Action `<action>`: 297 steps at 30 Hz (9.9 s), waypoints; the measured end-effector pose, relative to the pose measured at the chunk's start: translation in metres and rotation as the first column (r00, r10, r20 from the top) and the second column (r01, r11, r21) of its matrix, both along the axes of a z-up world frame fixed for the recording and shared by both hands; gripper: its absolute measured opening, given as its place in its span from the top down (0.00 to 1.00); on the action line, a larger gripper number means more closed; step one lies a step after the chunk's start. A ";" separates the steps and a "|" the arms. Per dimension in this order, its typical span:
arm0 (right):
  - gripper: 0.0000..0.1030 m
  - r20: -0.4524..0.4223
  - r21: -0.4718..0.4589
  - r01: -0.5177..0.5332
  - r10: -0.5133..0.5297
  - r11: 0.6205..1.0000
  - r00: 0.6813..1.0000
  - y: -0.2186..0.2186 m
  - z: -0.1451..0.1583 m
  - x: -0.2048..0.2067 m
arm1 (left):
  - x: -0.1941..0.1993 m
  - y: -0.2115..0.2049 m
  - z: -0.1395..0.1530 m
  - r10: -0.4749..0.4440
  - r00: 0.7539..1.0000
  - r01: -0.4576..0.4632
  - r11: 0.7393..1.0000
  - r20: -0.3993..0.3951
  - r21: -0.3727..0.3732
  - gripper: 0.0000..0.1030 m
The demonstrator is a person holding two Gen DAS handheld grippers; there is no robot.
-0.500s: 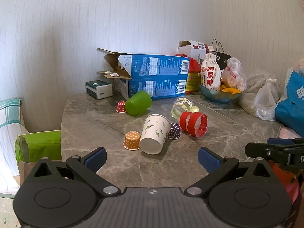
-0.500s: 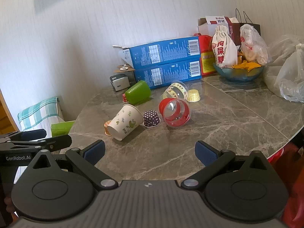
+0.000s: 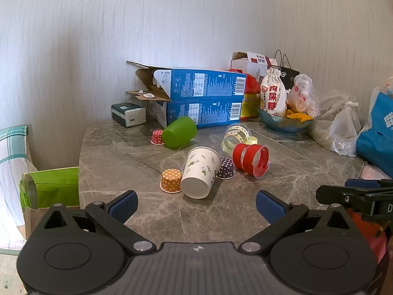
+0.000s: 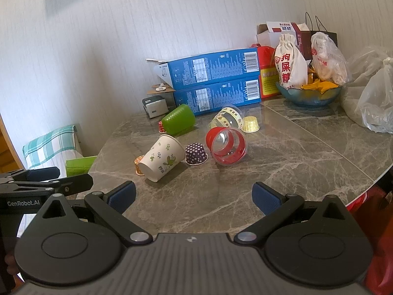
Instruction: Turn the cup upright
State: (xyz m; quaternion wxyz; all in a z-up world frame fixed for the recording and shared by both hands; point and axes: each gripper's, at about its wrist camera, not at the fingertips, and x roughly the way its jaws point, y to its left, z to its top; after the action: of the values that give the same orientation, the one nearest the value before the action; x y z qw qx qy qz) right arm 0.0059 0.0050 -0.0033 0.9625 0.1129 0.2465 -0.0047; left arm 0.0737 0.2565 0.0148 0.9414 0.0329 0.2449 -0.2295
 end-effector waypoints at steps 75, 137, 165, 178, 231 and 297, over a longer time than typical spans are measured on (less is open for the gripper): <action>0.01 -0.560 0.272 0.323 -0.124 0.907 0.819 0.020 -0.037 0.426 | 0.094 0.055 -0.033 -0.015 0.991 0.002 0.996 -0.130 -0.094 0.00; 0.30 -0.494 0.247 -0.136 0.245 0.960 0.834 0.086 -0.054 0.126 | 0.074 0.070 0.006 -0.008 0.889 -0.057 0.990 -0.459 -0.127 0.00; 0.17 -0.333 0.310 -0.255 0.356 0.916 0.873 0.053 -0.057 0.070 | 0.118 -0.060 -0.036 0.017 0.702 0.064 0.994 -0.712 0.086 0.07; 0.01 -0.279 0.374 -0.174 0.290 0.911 0.916 -0.001 -0.062 0.014 | 0.115 -0.088 -0.049 0.069 0.745 0.066 0.982 -0.663 0.176 0.27; 0.01 0.183 0.261 -0.115 0.068 0.959 0.981 -0.005 -0.072 -0.066 | -0.024 -0.057 -0.054 -0.044 0.959 0.053 0.998 0.279 -0.026 0.29; 0.01 0.135 0.278 -0.148 0.114 0.949 0.984 -0.005 -0.091 -0.074 | 0.014 -0.066 -0.083 0.014 0.989 -0.018 0.999 0.146 0.029 0.17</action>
State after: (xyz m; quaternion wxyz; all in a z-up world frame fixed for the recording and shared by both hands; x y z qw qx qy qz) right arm -0.0682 -0.0002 -0.0939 0.9468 0.2348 0.1949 0.1019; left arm 0.0874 0.1905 -0.0681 0.9580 0.0621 0.1791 -0.2151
